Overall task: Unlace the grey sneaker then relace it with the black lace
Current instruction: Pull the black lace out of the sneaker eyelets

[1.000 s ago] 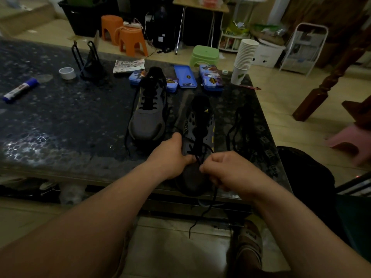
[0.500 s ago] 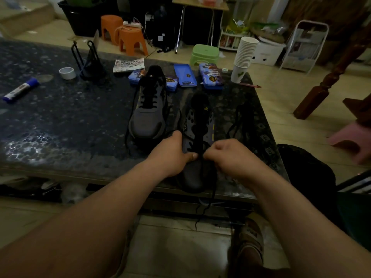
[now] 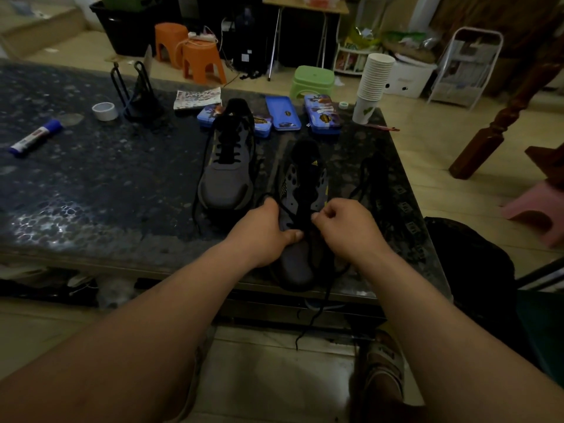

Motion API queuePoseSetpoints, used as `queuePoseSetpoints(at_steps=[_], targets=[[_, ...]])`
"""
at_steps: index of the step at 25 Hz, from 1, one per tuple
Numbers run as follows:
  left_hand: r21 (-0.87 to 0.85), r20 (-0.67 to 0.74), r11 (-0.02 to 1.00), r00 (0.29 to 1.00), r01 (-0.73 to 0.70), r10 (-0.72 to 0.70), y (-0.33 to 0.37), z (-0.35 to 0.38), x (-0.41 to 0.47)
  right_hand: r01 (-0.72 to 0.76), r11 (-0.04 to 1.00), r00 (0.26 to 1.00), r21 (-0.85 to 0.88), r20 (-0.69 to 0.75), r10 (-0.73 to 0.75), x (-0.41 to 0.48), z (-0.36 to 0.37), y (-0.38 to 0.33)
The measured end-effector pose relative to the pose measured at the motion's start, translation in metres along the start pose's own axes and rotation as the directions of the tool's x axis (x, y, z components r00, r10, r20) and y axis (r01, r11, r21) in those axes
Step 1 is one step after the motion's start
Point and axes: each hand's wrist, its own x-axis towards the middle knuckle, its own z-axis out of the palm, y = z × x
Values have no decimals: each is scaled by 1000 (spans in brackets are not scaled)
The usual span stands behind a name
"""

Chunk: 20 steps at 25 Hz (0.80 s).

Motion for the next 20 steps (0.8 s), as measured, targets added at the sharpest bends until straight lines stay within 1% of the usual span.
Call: queuePoseSetpoints(at_steps=[1, 2, 3, 4, 5, 6, 7, 9, 11, 13, 14, 16, 18, 20], targets=[[1, 4, 1000, 1000, 0, 0, 0, 0, 0, -12, 994, 998, 110, 70, 5, -3, -6, 0], [10, 7, 1000, 1000, -3, 3, 1, -1, -1, -43, 965, 982, 257, 188, -6, -9, -15, 1], [21, 10, 1000, 1000, -5, 5, 2, -1, -1, -96, 926, 942, 364, 334, -33, -15, -24, 3], [26, 10, 1000, 1000, -9, 9, 3, -2, -2, -143, 905, 888, 400, 455, -61, -23, -33, 5], [24, 10, 1000, 1000, -10, 10, 3, -2, -2, -163, 910, 857, 380, 512, -61, -28, -38, 7], [20, 11, 1000, 1000, -12, 12, 4, -3, -2, -166, 927, 860, 338, 509, -32, -30, -39, 8], [20, 13, 1000, 1000, -12, 12, 4, -3, -2, -155, 947, 892, 280, 451, 13, -30, -36, 8], [21, 14, 1000, 1000, -16, 15, 4, -3, -3, -102, 985, 962, 142, 267, 61, -21, -22, 6], [11, 8, 1000, 1000, -19, 19, 3, -2, -4, -48, 999, 995, -9, 91, 49, -11, -8, 2], [8, 0, 1000, 1000, -17, 17, 4, -2, -5, -19, 993, 1000, -117, -12, 18, -5, -4, 3], [10, -2, 1000, 1000, -17, 17, 4, -2, -5, -2, 992, 1000, -123, -31, -1, -3, -4, 5], [19, 1, 1000, 1000, -11, 11, 5, -2, -4, 35, 996, 999, -84, -11, -36, -2, -5, 7], [22, 5, 1000, 1000, -9, 9, 5, -2, -4, 56, 998, 998, 8, 24, -56, -4, -10, 3], [14, 12, 1000, 1000, -11, 11, 6, -3, -3, 15, 989, 997, 150, 69, -26, -8, -22, 1]])
